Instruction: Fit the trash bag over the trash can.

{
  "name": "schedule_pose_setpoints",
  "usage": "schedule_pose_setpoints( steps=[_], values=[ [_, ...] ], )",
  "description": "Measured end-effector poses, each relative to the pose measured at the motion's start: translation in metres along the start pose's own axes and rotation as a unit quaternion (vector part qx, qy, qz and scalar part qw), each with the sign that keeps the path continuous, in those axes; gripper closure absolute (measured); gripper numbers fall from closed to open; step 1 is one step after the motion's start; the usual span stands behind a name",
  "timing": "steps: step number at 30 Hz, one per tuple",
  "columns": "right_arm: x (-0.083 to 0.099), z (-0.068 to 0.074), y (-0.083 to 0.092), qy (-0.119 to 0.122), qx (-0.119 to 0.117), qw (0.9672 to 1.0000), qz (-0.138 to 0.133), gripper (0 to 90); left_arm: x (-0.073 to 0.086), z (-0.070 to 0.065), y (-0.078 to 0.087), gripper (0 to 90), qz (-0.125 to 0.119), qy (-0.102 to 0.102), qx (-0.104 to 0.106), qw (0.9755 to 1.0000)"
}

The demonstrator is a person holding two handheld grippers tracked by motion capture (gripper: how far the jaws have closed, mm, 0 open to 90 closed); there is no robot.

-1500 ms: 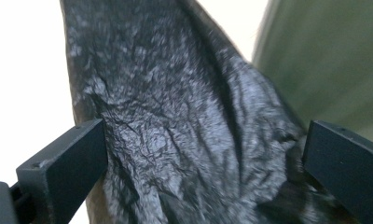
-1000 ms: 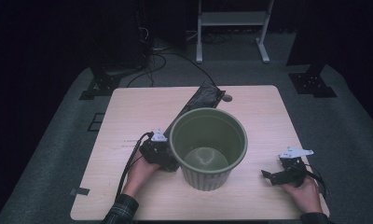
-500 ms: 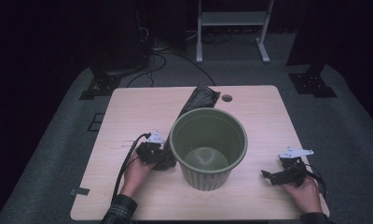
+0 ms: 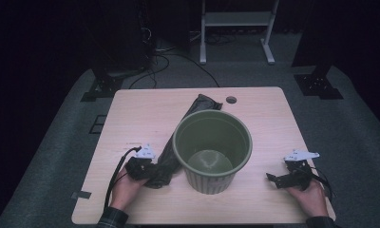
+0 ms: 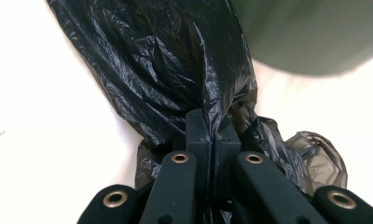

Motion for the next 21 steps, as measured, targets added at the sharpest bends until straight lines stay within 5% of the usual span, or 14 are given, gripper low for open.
schedule_pose_setpoints(
  steps=[16, 21],
  values=[
    [0.000, 0.000, 0.000, 0.000, 0.000, 1.0000, 0.000, 0.0, 0.046, -0.019, 0.039, 86.1, 0.010, 0.018, 0.003, 0.9998],
    [0.000, 0.000, 0.000, 0.000, 0.000, 1.0000, 0.000, 0.0, 0.049, -0.018, 0.049, 62.6, 0.002, 0.030, -0.020, 0.9994]
  ],
)
Point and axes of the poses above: each handheld gripper's, and its own axes: y roughly backward along the jaws, x roughly out of its underside, z roughly to its left, the point moved 5 cm from there along -y, roughly forward along the jaws, and after that the axes turned 5 degrees about -z, right-handed, at the moved point
